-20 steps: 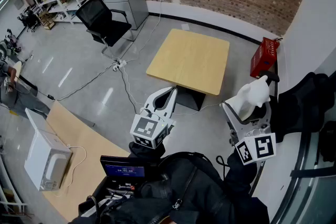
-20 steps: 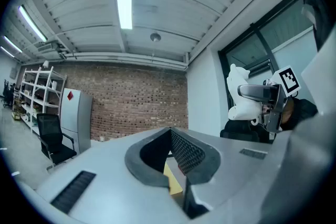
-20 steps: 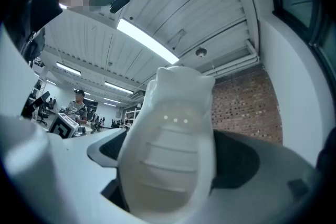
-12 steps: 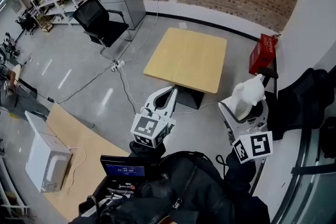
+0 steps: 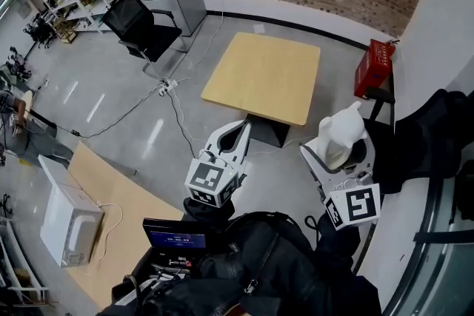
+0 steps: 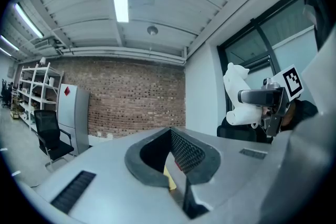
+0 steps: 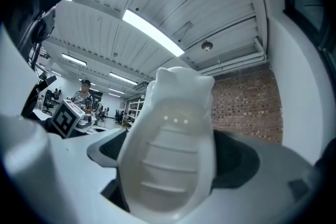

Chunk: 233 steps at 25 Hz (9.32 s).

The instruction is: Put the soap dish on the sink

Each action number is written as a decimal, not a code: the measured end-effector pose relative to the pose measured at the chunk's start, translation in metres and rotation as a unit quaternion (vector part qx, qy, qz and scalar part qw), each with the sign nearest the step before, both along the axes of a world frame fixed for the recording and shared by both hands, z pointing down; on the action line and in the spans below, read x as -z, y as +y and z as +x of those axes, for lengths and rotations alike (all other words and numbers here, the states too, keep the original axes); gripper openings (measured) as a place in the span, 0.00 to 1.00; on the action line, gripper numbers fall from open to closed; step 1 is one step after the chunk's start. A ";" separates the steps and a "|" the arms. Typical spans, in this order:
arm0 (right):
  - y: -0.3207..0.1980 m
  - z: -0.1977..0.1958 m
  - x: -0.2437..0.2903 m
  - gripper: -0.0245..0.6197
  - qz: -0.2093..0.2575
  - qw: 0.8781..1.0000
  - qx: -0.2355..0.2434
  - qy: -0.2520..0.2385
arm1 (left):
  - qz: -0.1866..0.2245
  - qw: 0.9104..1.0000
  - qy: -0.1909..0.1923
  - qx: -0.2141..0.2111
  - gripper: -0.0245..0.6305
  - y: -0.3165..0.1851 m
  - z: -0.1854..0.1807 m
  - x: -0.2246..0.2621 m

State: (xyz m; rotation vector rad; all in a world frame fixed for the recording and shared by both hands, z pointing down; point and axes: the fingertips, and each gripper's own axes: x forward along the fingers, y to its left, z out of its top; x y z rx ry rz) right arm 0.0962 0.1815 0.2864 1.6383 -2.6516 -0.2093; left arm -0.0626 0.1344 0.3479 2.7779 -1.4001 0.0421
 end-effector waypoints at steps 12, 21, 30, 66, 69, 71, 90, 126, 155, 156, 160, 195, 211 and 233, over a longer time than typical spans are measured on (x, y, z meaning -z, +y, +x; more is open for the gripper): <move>0.011 0.025 -0.037 0.84 -0.035 0.999 0.014 -0.014 | -0.028 0.999 -0.016 0.009 0.04 0.018 0.027 -0.031; 0.013 0.033 -0.042 0.84 -0.044 0.999 0.019 -0.023 | -0.035 0.999 -0.023 0.012 0.04 0.023 0.035 -0.035; -0.009 0.025 -0.045 0.84 -0.046 0.999 0.014 -0.018 | -0.030 0.999 -0.014 -0.002 0.04 -0.004 0.037 -0.036; -0.201 -0.049 -0.048 0.84 -0.075 0.997 -0.025 0.028 | -0.053 0.996 0.026 -0.072 0.04 -0.206 -0.006 -0.050; -0.204 -0.047 -0.052 0.84 -0.083 0.996 -0.028 0.029 | -0.062 0.995 0.027 -0.076 0.04 -0.209 -0.003 -0.056; -0.207 -0.042 -0.055 0.84 -0.088 0.995 -0.031 0.028 | -0.067 0.994 0.028 -0.078 0.04 -0.213 0.002 -0.060; -0.308 -0.018 -0.059 0.84 -0.076 0.997 0.031 0.010 | -0.040 0.999 0.007 -0.016 0.04 -0.299 0.012 -0.043; -0.430 -0.005 -0.259 0.84 -0.304 0.948 0.070 0.063 | -0.216 0.976 -0.038 -0.003 0.04 -0.415 0.040 -0.188; -0.425 -0.038 -0.549 0.84 -0.500 0.764 0.197 0.357 | -0.344 0.937 -0.045 0.043 0.04 -0.387 -0.025 -0.309; -0.424 -0.038 -0.553 0.84 -0.505 0.759 0.199 0.359 | -0.346 0.936 -0.044 0.043 0.04 -0.386 -0.025 -0.310; -0.420 -0.036 -0.569 0.84 -0.519 0.734 0.209 0.385 | -0.347 0.936 -0.043 0.041 0.04 -0.384 -0.027 -0.310; -0.442 -0.001 -0.337 0.42 -0.304 0.936 0.043 0.171 | -0.280 0.959 -0.029 0.014 0.04 -0.390 -0.011 -0.245; -0.434 0.049 -0.119 0.05 -0.122 0.989 -0.081 0.027 | -0.110 0.993 0.006 -0.036 0.04 -0.424 0.039 -0.090; -0.431 0.058 -0.017 0.05 0.007 0.994 -0.111 0.012 | 0.037 0.999 0.012 0.010 0.04 -0.435 0.032 0.008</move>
